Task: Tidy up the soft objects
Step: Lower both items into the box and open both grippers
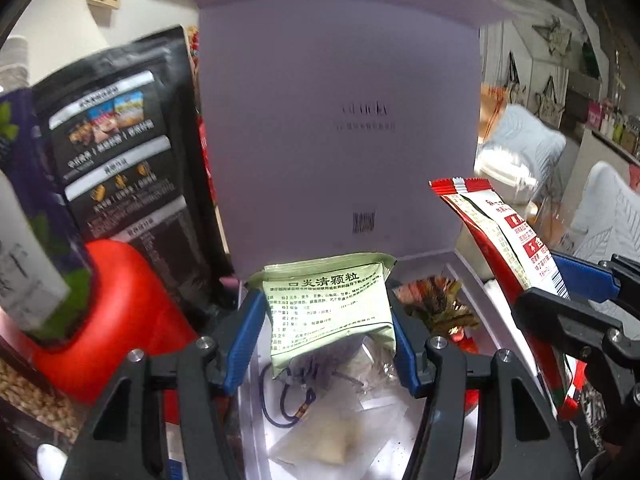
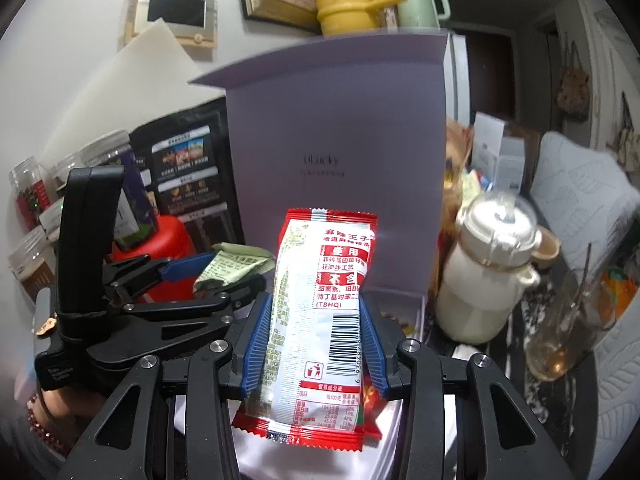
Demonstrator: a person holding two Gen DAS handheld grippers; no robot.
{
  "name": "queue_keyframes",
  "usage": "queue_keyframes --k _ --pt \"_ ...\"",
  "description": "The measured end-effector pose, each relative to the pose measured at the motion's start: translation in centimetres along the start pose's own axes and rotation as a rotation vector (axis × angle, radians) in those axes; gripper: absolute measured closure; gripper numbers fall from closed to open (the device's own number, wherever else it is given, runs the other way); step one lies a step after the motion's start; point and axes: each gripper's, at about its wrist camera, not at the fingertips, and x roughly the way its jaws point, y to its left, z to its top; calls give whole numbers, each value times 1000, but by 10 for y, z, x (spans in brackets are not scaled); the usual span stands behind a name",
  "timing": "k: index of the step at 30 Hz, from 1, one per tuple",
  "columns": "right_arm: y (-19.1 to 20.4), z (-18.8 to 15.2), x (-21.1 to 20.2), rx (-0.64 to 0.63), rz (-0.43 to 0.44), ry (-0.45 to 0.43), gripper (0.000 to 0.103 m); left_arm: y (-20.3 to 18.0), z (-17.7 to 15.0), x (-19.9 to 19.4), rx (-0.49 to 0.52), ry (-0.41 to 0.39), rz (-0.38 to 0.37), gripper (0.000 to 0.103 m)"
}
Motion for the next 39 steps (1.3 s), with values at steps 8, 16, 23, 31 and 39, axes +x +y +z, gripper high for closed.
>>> queue_keyframes --k 8,16,23,31,39 --pt "-8 -8 16 8 -21 57 60 -6 -9 17 1 55 5 45" --pt "-12 -15 33 14 -36 102 60 -3 -14 31 2 115 23 45" --pt "-19 -23 57 41 -34 174 60 -3 -15 41 -2 146 28 45" --pt "-26 -29 72 67 -59 223 60 -5 -11 51 -9 178 39 45" --pt "-23 -30 73 57 -53 246 57 -7 -7 79 -22 306 82 43"
